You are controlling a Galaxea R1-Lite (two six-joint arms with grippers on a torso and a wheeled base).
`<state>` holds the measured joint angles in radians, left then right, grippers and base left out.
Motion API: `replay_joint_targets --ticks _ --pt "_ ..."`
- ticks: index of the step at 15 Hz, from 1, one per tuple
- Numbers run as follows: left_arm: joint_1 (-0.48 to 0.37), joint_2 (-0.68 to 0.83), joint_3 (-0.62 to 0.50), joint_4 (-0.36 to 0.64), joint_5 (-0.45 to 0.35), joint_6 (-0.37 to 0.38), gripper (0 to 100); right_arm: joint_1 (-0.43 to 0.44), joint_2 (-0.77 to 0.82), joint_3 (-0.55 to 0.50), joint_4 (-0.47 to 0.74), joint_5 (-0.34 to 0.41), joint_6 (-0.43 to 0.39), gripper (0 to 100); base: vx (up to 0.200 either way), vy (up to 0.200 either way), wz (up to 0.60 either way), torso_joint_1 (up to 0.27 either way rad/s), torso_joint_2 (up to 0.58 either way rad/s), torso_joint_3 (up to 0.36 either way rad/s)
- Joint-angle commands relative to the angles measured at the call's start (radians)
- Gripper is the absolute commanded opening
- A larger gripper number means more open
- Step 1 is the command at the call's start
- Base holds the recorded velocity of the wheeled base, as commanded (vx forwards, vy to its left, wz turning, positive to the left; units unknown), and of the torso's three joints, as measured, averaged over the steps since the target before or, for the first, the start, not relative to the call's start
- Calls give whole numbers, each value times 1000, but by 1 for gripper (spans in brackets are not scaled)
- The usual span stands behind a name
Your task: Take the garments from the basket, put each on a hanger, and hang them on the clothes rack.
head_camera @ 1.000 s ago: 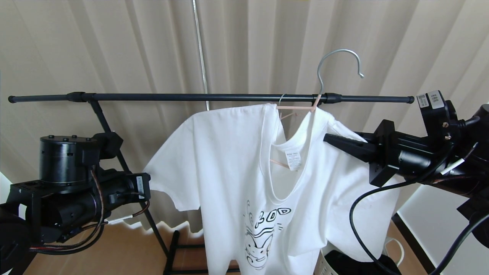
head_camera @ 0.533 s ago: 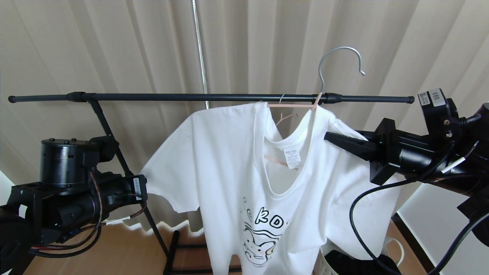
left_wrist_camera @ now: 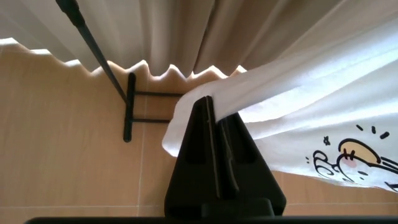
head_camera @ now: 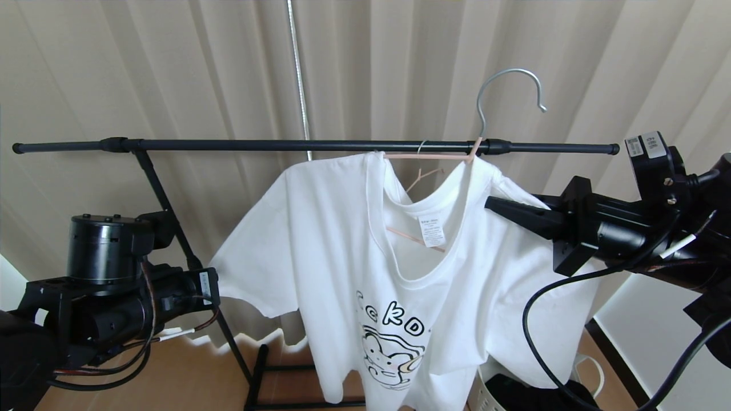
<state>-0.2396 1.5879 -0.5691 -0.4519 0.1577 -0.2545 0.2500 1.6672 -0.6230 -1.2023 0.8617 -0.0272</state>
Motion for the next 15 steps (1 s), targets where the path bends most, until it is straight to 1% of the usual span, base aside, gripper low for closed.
replay_joint_targets --ticks 1,2,3,6,7,8,9,10,11,12,14,15 --pt "2 6 2 -1 0 -11 0 0 2 0 0 2 0 0 0 0 0 0 0 0" --pt "2 6 2 -1 0 -17 0 0 0 0 0 0 0 0 0 0 0 0 0 0" --pt "0 3 5 -1 -1 -17 100 0 0 0 0 0 0 0 0 0 0 0 0 0" --pt "-9 -6 11 -2 -3 -16 100 0 2 0 0 2 0 0 0 0 0 0 0 0" --pt "-10 -31 12 -2 -4 -14 100 0 2 2 0 2 0 0 0 0 0 0 0 0" --pt "-18 -65 14 -1 -24 -11 100 0 5 2 0 2 0 0 0 0 0 0 0 0" --pt "-20 -108 14 1 -66 -6 100 0 6 2 0 5 0 0 0 0 0 0 0 0" --pt "-20 -166 11 7 -119 20 100 0 9 2 0 20 1 0 0 0 0 0 0 0" --pt "-18 -175 9 7 -129 26 100 0 9 3 0 23 1 0 0 0 0 0 0 0" --pt "-17 -253 -23 42 -214 86 100 0 12 5 1 54 15 0 0 0 0 0 0 0" --pt "-24 -295 -103 130 -248 107 100 0 20 5 1 62 23 0 0 0 0 0 0 0" --pt "-33 -325 -210 243 -319 109 100 0 34 3 0 62 24 0 0 0 0 0 0 0"
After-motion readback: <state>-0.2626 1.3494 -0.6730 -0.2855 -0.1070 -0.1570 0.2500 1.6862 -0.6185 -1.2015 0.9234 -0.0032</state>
